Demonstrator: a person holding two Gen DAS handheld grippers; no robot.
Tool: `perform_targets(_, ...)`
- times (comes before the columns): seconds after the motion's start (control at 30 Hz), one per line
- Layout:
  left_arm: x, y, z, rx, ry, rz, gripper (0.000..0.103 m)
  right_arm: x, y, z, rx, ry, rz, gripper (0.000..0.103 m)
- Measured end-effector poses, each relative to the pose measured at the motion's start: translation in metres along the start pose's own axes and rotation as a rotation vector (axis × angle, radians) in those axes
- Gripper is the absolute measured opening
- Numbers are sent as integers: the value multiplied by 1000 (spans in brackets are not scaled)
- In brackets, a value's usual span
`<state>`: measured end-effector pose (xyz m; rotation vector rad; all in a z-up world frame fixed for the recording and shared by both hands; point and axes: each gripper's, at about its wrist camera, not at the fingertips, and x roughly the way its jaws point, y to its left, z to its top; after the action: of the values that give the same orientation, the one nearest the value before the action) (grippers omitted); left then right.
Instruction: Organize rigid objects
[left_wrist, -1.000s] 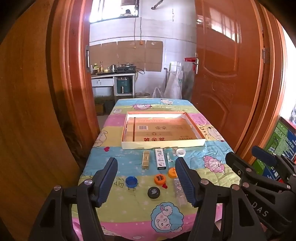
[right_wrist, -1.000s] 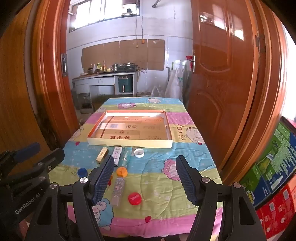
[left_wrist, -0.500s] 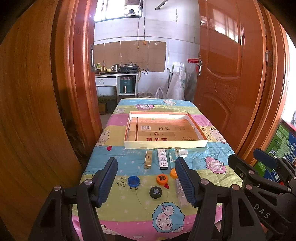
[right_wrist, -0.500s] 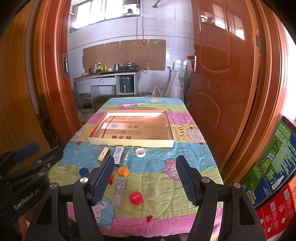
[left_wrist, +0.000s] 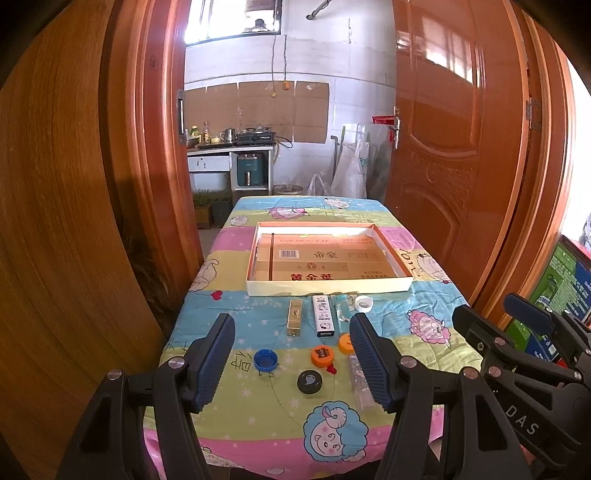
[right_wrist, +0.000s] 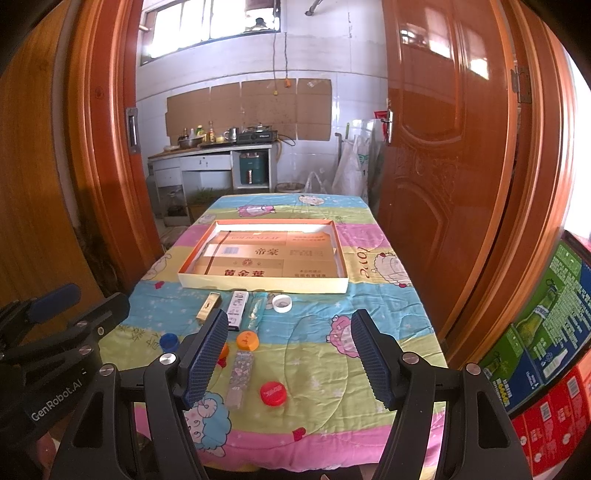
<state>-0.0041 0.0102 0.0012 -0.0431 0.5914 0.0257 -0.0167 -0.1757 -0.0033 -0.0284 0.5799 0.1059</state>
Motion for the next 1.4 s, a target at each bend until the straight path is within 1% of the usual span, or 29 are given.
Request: perform_targets(1.4, 1, -5, -4, 5, 13, -4, 65, -3, 4, -1, 1, 5, 3, 71)
